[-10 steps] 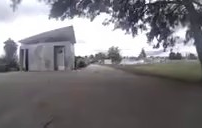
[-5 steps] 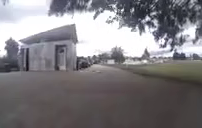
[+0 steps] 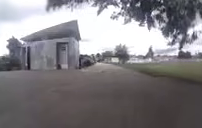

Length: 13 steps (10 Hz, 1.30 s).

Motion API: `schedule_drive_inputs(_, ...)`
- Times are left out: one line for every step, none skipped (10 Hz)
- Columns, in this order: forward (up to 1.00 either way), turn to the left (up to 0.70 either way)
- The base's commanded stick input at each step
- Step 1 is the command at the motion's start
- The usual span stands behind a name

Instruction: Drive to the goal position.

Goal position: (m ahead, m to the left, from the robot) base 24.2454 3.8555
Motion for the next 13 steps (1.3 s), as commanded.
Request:
schedule_drive_inputs(1.00,-0.27)
schedule_drive_inputs(1.00,-0.27)
schedule_drive_inputs(1.00,-0.27)
schedule_drive_inputs(1.00,-0.27)
schedule_drive_inputs(1.00,-0.27)
schedule_drive_inputs(1.00,-0.27)
schedule_drive_inputs(1.00,-0.27)
schedule_drive_inputs(1.00,-0.27)
schedule_drive_inputs(1.00,-0.27)
schedule_drive_inputs(1.00,-0.27)
schedule_drive_inputs(1.00,-0.27)
schedule_drive_inputs(1.00,-0.27)
schedule_drive_inputs(1.00,-0.27)
